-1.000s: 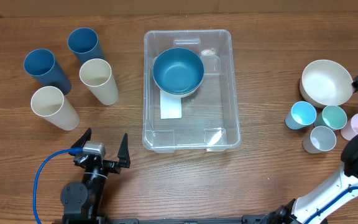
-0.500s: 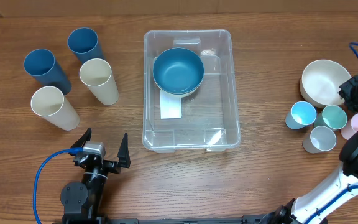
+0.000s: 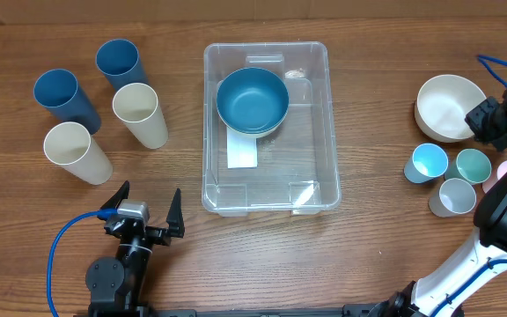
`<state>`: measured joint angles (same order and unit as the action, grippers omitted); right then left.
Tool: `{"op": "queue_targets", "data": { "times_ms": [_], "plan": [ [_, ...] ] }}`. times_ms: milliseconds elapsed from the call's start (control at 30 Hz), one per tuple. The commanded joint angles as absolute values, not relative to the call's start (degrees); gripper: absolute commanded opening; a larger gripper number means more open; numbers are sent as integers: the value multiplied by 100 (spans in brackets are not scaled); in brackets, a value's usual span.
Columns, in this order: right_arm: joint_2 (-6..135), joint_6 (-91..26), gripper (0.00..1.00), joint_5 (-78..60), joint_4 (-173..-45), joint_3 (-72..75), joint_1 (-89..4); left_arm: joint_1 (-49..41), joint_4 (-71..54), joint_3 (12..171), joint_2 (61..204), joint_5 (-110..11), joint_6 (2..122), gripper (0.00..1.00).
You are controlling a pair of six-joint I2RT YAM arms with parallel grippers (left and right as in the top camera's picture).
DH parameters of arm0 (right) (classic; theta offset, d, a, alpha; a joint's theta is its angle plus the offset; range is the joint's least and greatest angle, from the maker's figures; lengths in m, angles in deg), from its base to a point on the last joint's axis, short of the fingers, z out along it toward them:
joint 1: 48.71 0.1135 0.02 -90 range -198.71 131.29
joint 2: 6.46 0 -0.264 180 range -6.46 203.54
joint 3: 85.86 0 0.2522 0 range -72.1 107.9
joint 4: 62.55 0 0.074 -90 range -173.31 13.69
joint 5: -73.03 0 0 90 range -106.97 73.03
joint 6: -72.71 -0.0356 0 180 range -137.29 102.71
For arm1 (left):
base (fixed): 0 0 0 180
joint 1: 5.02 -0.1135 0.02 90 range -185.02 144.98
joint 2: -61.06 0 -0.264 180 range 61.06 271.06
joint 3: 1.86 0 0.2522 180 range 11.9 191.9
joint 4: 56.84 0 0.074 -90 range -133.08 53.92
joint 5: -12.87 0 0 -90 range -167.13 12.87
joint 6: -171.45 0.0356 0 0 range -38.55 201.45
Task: Pack container
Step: 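Move the right gripper to the large cream bowl and grasp it, then carry the cream bowl and stack it onto the blue bowl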
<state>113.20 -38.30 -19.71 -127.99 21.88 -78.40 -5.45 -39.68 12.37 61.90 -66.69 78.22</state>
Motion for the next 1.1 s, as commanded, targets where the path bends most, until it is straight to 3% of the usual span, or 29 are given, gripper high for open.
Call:
{"op": "queue_targets", "data": {
  "times_ms": [0, 167, 433, 700, 1067],
  "plan": [
    [11337, -3841, 4, -1969, -12729, 2172, -7860, -575, -3968, 1218, 6131, -6702, 7763, 100],
    [11333, -3782, 4, -1940, -13077, 2693, -7753, -575, -3968, 1218, 6131, -6702, 7763, 100],
    [11258, -3738, 4, -2013, -13376, 3267, -6828, -575, -3968, 1218, 6131, -6702, 7763, 100],
    [10598, -3712, 4, -2074, -14462, 5331, -6026, -575, -3968, 1218, 6131, -6702, 7763, 100],
    [9814, -3830, 4, -2076, -15369, 5676, -3373, -575, -3968, 1218, 6131, -6702, 7763, 100]
  ]
}}
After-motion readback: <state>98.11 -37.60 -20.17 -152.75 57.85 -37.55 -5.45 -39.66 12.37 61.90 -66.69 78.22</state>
